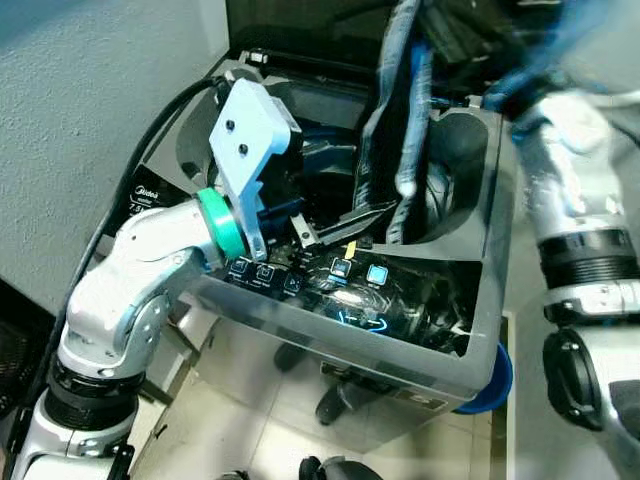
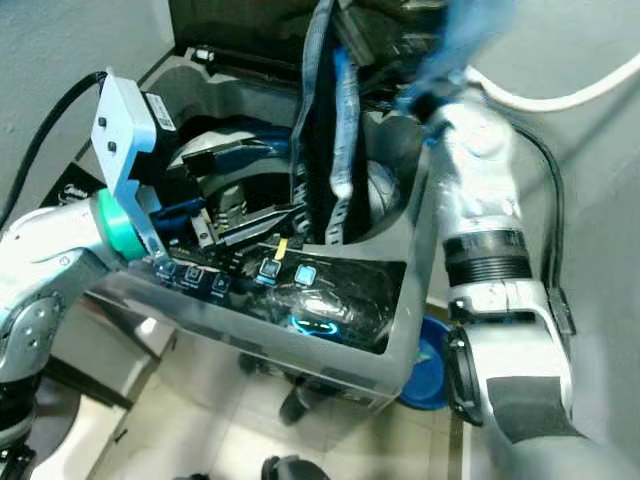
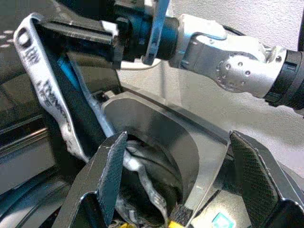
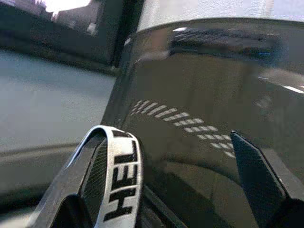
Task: Clothes washing
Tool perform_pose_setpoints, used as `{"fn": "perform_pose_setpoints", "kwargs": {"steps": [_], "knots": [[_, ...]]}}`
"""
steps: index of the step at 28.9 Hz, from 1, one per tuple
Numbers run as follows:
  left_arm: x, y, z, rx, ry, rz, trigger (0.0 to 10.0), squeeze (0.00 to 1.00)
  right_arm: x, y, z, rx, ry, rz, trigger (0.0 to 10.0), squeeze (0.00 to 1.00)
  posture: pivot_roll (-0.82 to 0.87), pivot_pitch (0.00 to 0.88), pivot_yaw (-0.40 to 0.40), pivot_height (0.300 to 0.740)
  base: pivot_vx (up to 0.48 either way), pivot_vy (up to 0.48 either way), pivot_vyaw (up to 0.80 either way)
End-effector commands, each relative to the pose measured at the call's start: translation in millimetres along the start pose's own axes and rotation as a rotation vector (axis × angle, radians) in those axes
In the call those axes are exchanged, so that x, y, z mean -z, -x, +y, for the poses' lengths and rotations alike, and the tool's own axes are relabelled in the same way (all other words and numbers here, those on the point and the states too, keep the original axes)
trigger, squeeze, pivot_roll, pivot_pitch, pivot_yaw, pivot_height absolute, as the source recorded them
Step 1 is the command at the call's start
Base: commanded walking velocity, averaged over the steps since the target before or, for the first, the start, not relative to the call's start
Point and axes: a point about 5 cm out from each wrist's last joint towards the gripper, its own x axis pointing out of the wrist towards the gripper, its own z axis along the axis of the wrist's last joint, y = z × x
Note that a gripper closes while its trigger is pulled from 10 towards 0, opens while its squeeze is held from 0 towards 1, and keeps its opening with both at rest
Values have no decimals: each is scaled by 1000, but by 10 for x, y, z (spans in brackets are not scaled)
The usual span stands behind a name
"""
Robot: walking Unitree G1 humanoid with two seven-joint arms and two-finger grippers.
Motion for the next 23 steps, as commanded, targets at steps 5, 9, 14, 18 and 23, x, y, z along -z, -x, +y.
{"fn": "perform_pose_setpoints", "kwargs": {"steps": [5,9,14,18,23], "knots": [[-1,-3,-30,-11,-4,-19,10000,0,-266,-260,-96,218,64,-27,10000,0,97,94,-24,740,0,0,0],[7,-13,-32,-17,0,-26,10000,0,-523,-397,-138,307,75,-115,10000,0,87,91,-33,740,0,0,0],[10,-24,-35,-20,1,-31,10000,0,-638,-441,-197,380,34,-167,10000,0,86,90,-34,740,0,0,0],[12,-29,-38,-21,1,-32,10000,0,-694,-452,-228,402,29,-191,10000,0,84,88,-39,740,0,0,0],[19,-39,-41,-28,-1,-35,10000,0,-621,-452,-174,343,201,-159,10000,0,87,87,-44,740,0,0,0]]}}
